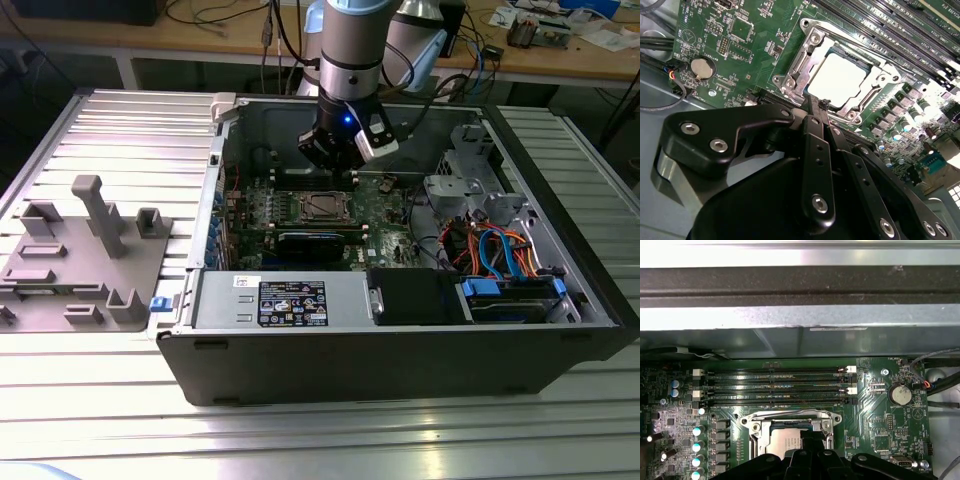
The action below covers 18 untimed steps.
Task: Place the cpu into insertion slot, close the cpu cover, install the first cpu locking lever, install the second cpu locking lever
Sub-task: 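Install the second cpu locking lever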
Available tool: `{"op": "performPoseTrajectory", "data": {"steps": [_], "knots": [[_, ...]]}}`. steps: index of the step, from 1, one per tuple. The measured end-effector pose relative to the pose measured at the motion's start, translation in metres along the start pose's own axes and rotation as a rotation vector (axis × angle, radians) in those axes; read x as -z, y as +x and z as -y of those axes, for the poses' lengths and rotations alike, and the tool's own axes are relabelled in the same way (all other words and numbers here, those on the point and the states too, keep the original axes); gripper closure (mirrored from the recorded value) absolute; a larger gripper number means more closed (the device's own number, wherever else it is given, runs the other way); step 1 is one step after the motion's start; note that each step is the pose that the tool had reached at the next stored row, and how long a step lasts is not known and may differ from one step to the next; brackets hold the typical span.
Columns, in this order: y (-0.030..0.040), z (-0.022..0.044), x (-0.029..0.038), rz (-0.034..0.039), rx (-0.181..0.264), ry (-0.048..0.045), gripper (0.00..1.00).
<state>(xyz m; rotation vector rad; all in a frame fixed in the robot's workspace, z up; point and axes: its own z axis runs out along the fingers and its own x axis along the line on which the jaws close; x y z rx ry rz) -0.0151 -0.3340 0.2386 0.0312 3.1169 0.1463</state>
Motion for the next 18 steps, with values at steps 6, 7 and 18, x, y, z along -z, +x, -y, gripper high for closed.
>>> {"op": "performPoseTrajectory", "data": {"steps": [6, 7, 18], "knots": [[0.0000, 0.0001, 0.0000, 0.0001, 0.000, 0.0000, 0.89], [0.0000, 0.0003, 0.0000, 0.0000, 0.000, -0.0001, 0.89], [-0.0002, 0.0037, 0.0104, 0.0006, 0.000, 0.0003, 0.89]]}}
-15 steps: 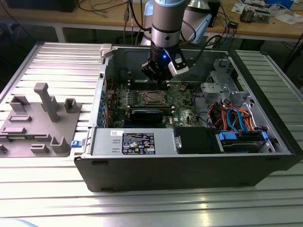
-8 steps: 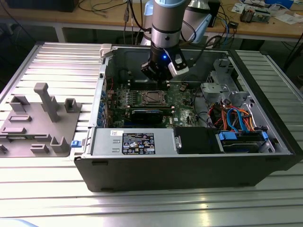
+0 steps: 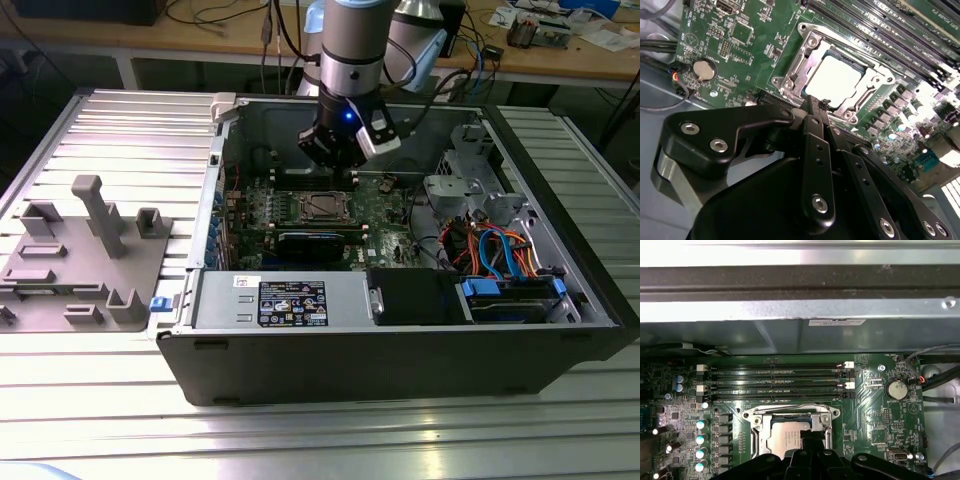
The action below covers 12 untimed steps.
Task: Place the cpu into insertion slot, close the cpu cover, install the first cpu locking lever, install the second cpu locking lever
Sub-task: 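Install the second cpu locking lever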
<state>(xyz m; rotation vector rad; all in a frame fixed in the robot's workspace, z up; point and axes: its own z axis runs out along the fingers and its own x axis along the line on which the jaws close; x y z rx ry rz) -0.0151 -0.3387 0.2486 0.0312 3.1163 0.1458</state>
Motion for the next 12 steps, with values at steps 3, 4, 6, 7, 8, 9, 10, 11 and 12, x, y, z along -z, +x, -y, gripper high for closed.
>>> {"op": "performPoseTrajectory", "data": {"steps": [3, 4, 6, 7, 8, 9, 10, 11, 12], "knots": [[-0.0001, -0.0001, 0.0014, 0.0001, 0.000, 0.0004, 0.89], [-0.0001, 0.0003, 0.0015, -0.0001, 0.000, 0.0007, 0.89], [-0.0001, 0.0024, 0.0013, -0.0001, 0.000, 0.0007, 0.89], [-0.0001, 0.0041, 0.0012, -0.0001, 0.000, 0.0007, 0.89], [-0.0001, 0.0058, 0.0012, -0.0001, 0.000, 0.0007, 0.89], [-0.0002, 0.0074, 0.0011, -0.0002, 0.002, 0.0007, 0.89], [-0.0002, 0.0083, 0.0009, -0.0006, 0.005, 0.0007, 0.89], [-0.0002, 0.0092, 0.0005, -0.0013, 0.013, 0.0007, 0.89], [-0.0002, 0.0093, 0.0004, -0.0017, 0.017, 0.0006, 0.89]]}}
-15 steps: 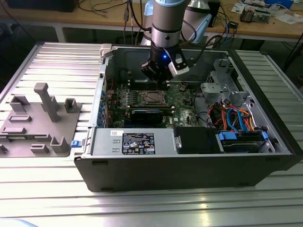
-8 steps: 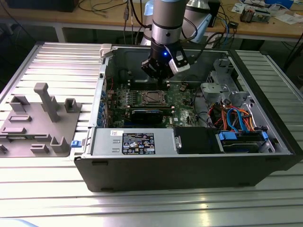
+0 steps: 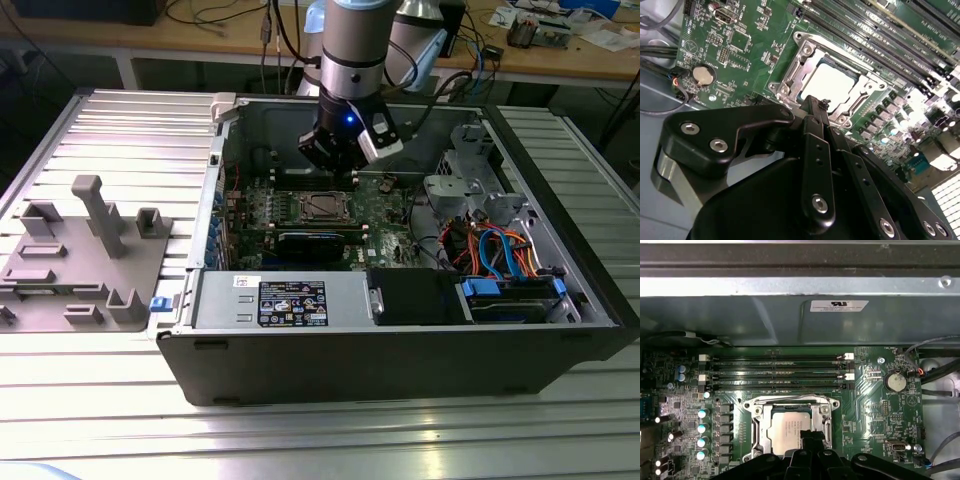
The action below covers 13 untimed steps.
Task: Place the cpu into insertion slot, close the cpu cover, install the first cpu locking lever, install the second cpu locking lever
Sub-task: 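Install the second cpu locking lever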
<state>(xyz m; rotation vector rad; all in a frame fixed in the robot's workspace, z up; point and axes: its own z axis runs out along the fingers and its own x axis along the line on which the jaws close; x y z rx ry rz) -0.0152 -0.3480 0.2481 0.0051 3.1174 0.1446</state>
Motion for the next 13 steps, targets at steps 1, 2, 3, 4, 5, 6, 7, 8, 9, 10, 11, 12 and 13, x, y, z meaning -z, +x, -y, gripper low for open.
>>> {"op": "performPoseTrajectory", "data": {"steps": [1, 2, 3, 4, 5, 6, 7, 8, 9, 10, 11, 12, 13], "knots": [[0.0000, 0.0001, 0.0000, -0.0002, 0.002, 0.0000, 0.89], [0.0000, 0.0001, 0.0001, -0.0004, 0.003, 0.0002, 0.89], [0.0000, 0.0002, 0.0001, -0.0005, 0.003, 0.0003, 0.89], [0.0000, 0.0002, 0.0001, -0.0005, 0.003, 0.0001, 0.89], [0.0000, 0.0002, 0.0001, -0.0005, 0.003, 0.0001, 0.89], [0.0000, 0.0002, 0.0001, -0.0005, 0.003, 0.0001, 0.89], [0.0000, 0.0002, 0.0000, -0.0004, 0.003, 0.0001, 0.89], [0.0000, 0.0003, 0.0001, -0.0005, 0.003, 0.0001, 0.89], [0.0000, 0.0003, 0.0001, -0.0005, 0.003, 0.0001, 0.89], [0.0000, 0.0003, 0.0001, -0.0005, 0.003, 0.0001, 0.89], [0.0000, 0.0004, 0.0001, -0.0005, 0.003, 0.0001, 0.89], [0.0000, 0.0008, 0.0001, -0.0005, 0.003, 0.0001, 0.89], [-0.0001, 0.0012, 0.0002, -0.0005, 0.003, 0.0001, 0.89]]}}
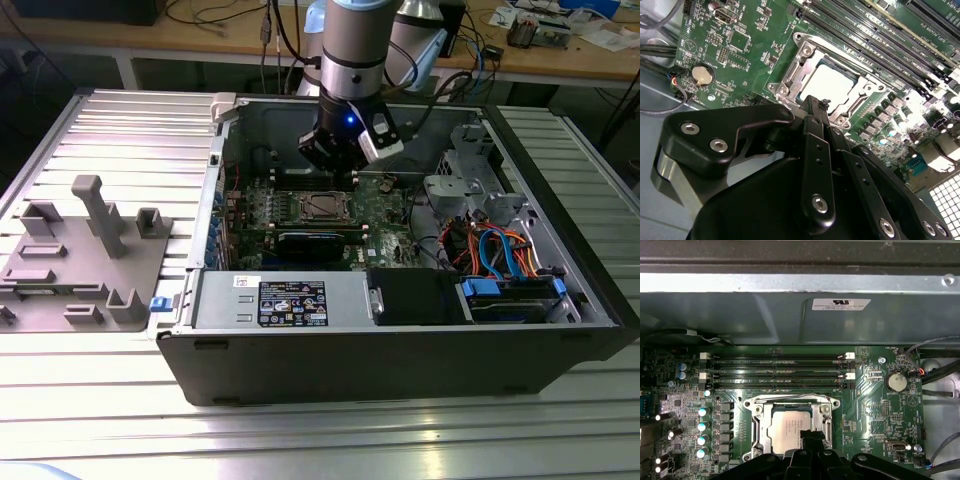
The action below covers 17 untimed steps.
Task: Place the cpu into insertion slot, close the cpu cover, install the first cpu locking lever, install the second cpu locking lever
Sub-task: 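Install the second cpu locking lever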
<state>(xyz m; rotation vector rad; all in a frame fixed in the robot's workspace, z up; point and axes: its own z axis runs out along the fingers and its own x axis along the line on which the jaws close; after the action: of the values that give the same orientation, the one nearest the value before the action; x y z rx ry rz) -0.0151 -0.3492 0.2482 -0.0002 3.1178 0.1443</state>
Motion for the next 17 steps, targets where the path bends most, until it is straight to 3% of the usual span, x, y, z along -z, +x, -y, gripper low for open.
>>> {"op": "performPoseTrajectory", "data": {"steps": [7, 14, 17], "knots": [[0.0001, 0.0091, 0.0009, 0.0001, 0.000, -0.0001, 0.89], [-0.0001, 0.0087, 0.0092, 0.0000, 0.000, 0.0000, 0.89], [-0.0002, 0.0091, 0.0097, 0.0000, 0.000, -0.0001, 0.89]]}}
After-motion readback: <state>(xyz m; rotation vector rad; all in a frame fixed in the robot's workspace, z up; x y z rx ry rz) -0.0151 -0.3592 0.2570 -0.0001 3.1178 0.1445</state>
